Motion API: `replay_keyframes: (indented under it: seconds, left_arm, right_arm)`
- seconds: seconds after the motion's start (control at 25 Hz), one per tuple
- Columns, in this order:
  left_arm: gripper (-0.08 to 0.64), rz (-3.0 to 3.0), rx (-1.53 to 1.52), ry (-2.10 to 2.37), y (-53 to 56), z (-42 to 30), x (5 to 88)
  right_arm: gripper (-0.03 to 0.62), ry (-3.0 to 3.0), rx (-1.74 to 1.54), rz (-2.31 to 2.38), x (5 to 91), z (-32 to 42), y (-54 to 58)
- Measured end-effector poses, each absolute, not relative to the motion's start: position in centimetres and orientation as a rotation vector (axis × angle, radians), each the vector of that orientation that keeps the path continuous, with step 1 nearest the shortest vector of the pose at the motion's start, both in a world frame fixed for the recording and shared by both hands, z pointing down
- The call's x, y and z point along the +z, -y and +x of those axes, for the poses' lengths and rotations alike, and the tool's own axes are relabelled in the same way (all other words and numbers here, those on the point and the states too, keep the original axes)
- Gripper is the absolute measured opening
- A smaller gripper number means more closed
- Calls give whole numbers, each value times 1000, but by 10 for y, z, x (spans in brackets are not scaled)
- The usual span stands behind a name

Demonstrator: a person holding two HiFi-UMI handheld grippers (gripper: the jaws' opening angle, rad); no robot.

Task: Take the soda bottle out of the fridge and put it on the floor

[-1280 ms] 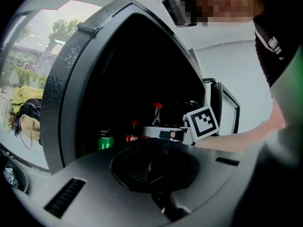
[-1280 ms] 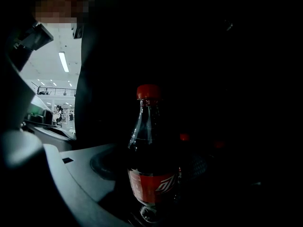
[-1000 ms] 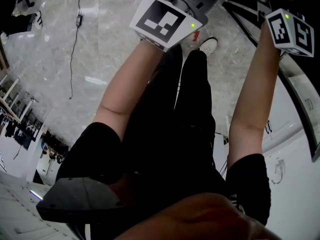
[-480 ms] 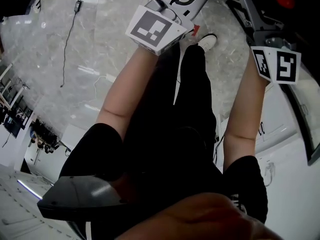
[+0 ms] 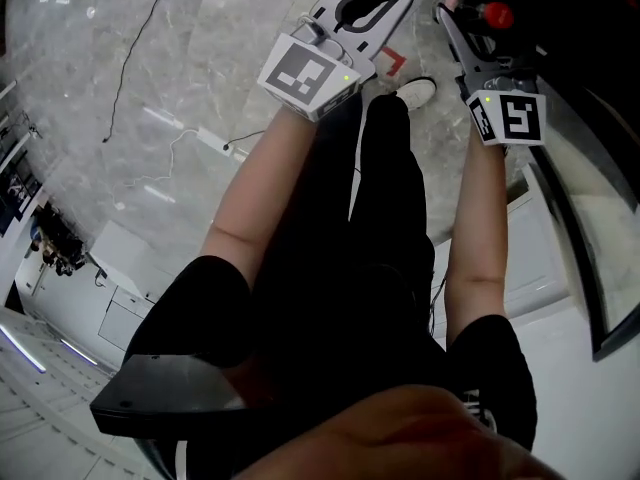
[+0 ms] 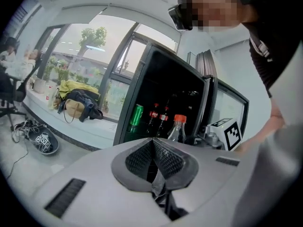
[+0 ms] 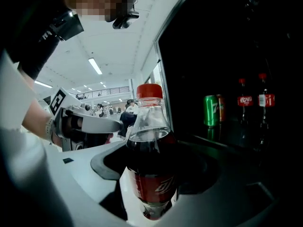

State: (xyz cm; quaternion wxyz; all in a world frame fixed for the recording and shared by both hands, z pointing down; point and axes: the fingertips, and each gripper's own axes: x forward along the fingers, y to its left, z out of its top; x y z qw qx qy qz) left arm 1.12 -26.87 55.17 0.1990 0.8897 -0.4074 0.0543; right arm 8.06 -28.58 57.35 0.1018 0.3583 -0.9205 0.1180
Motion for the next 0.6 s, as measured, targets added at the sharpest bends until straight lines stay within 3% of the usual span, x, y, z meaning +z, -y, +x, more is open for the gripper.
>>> replay_keyframes:
  seconds: [0.6]
  left_arm:
    - [1, 2407, 308, 1049, 235, -21, 774]
  right_arm:
    - [319, 2490, 520, 994, 838, 51, 249]
